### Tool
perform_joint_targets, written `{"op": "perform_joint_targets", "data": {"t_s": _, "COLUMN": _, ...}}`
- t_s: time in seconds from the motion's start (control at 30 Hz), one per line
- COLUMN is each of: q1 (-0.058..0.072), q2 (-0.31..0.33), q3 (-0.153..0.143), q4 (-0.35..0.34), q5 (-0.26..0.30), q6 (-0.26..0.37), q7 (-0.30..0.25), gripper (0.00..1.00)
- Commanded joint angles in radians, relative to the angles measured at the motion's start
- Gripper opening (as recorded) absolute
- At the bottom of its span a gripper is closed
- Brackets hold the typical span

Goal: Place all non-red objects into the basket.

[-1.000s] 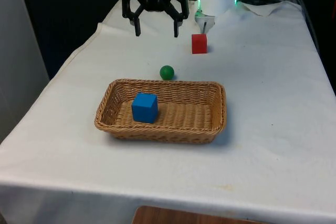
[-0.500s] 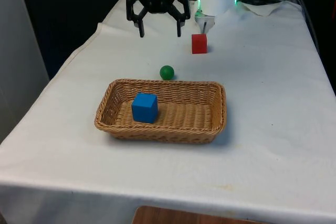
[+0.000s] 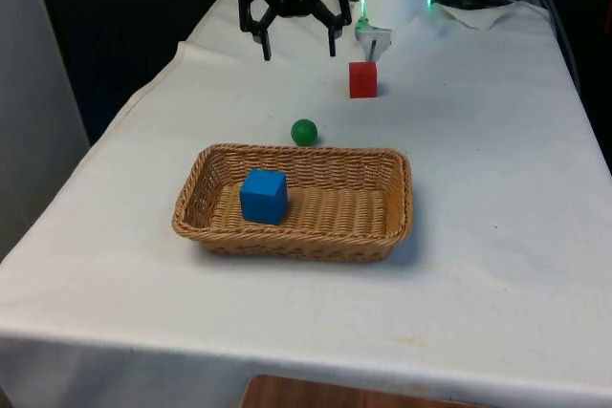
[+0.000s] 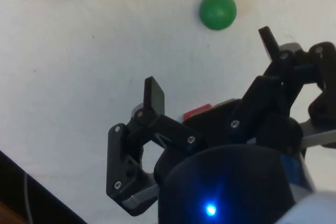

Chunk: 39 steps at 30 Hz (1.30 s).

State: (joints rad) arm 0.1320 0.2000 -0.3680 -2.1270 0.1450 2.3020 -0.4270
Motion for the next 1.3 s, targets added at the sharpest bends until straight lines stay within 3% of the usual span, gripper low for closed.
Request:
{"op": "perform_joint_targets", "data": {"t_s": 0.0, "q1": 0.002, "q2": -0.015, "q3": -0.004, "q4": -0.024, "q5": -0.012, "q6": 0.020, "q7": -0.001, "gripper": 1.00}}
{"op": "perform_joint_targets", "data": {"t_s": 0.13, "q1": 0.001, "q2": -0.033, "q3": -0.005, "q4": -0.065, "q5": -0.009, "q6": 0.042, "q7": -0.013, "gripper": 1.00}}
{"op": "perform_joint_targets", "data": {"t_s": 0.17, "q1": 0.000, "q2": -0.027, "q3": -0.003, "q4": -0.051, "q5": -0.003, "q6": 0.023, "q7": -0.013, "gripper": 1.00}}
{"op": "perform_joint_targets", "data": {"t_s": 0.3, "q1": 0.000, "q2": -0.044, "q3": -0.006, "q4": -0.112, "q5": -0.004, "q6": 0.082, "q7": -0.029, "gripper": 1.00}}
{"op": "perform_joint_targets", "data": {"t_s": 0.43, "q1": 0.000, "q2": -0.041, "q3": -0.007, "q4": -0.126, "q5": -0.003, "q6": 0.088, "q7": -0.033, "gripper": 1.00}}
{"op": "perform_joint_targets", "data": {"t_s": 0.73, "q1": -0.001, "q2": -0.036, "q3": -0.003, "q4": -0.190, "q5": 0.012, "q6": 0.173, "q7": -0.057, "gripper": 1.00}}
{"op": "perform_joint_targets", "data": {"t_s": 1.1, "q1": 0.000, "q2": -0.024, "q3": -0.002, "q4": -0.196, "q5": 0.004, "q6": 0.176, "q7": -0.049, "gripper": 1.00}}
{"op": "perform_joint_targets", "data": {"t_s": 1.27, "q1": -0.005, "q2": 0.017, "q3": 0.006, "q4": -0.192, "q5": 0.034, "q6": 0.208, "q7": -0.068, "gripper": 1.00}}
